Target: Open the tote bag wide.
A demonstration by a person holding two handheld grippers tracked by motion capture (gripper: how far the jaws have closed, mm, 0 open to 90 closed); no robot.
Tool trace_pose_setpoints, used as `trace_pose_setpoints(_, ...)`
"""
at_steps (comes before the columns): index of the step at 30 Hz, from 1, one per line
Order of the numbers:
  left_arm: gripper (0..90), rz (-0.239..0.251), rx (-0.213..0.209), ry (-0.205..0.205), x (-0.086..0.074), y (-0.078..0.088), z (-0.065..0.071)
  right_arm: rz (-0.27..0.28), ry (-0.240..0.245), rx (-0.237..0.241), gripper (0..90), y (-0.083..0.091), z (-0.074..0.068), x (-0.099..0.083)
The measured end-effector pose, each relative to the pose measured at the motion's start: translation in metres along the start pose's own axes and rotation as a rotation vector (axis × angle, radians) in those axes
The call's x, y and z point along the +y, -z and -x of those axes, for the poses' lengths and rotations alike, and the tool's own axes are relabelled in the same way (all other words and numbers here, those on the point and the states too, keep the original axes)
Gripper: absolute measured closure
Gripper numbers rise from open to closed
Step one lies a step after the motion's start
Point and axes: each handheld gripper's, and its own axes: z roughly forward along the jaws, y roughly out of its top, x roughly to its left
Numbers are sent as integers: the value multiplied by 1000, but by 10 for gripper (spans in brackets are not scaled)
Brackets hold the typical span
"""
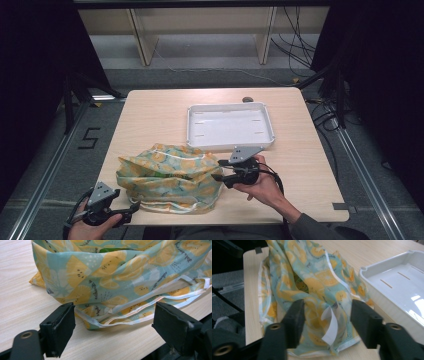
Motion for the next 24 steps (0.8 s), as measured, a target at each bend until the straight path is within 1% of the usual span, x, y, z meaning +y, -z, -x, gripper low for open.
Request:
trace_pose_setpoints(1, 175, 0, -1, 1, 0, 0, 0, -10, 7, 9, 596, -1, 1, 0)
trace_pose_setpoints(2, 175, 0, -4, 2, 0, 0, 0, -4, 1, -5, 695, -3, 0, 0)
trace_pose_setpoints(3, 175, 1, -1, 3, 0, 0, 0, -5, 18, 7, 736, -3, 1, 0)
trace_pose_setpoints(4, 175, -6, -3, -1, 0, 1, -1, -9, 11, 8, 798, -2, 2, 0)
trace_pose_setpoints(5, 175, -10, -3, -5, 0, 1, -1, -3, 14, 8, 842, -2, 2, 0)
trace_pose_setpoints(6, 175, -16, -2, -15, 0, 1, -2, -2, 22, 22, 873, -2, 2, 1)
trace_pose_setpoints(7, 175, -15, -6, -5, 0, 1, -1, 0, 18, 31, 889, -1, 3, 1)
trace_pose_setpoints(8, 175, -1, -5, 3, -1, 0, -1, -3, 17, 42, 898, 1, 3, 0)
trace_pose_setpoints(9, 175, -1, -5, 3, -1, 0, -1, -8, 22, 44, 900, 3, 3, 0)
trace_pose_setpoints(10, 175, 3, -6, 17, -1, 0, 0, -8, 22, 44, 900, 3, 3, 0)
trace_pose_setpoints(11, 177, -1, -4, -1, 0, 1, -1, -16, 39, 59, 900, 7, 2, 1)
trace_pose_setpoints(12, 177, 2, -3, 4, 0, 1, 0, -16, 39, 59, 900, 7, 2, 1)
trace_pose_setpoints(13, 177, 5, -4, 7, 0, 0, 0, -12, 49, 63, 900, 12, 2, 2)
trace_pose_setpoints(14, 177, 1, -4, 2, 0, 1, 0, -12, 49, 63, 900, 12, 2, 2)
trace_pose_setpoints(16, 177, 6, -4, 8, 0, 0, 0, -6, 61, 59, 900, 18, 3, 2)
trace_pose_setpoints(17, 177, 4, -5, 7, -1, 0, 0, -11, 59, 62, 900, 21, 3, 1)
trace_pose_setpoints(18, 177, 9, -8, 10, -1, 0, 0, -15, 56, 58, 900, 25, 3, 0)
trace_pose_setpoints(19, 177, 21, -11, 24, -1, -1, 0, -12, 55, 59, 900, 28, 4, -2)
trace_pose_setpoints(20, 177, 8, -14, 11, -1, 1, -1, -16, 47, 55, 900, 32, 5, -4)
trace_pose_setpoints(21, 177, 10, -14, 10, -1, 1, -1, -26, 46, 44, 900, 40, 8, -8)
trace_pose_setpoints(23, 178, 8, -11, 3, -1, 1, -1, -20, 47, 40, 900, 44, 10, -10)
trace_pose_setpoints(24, 178, 27, -11, 27, -1, 0, 1, -28, 45, 38, 900, 48, 12, -12)
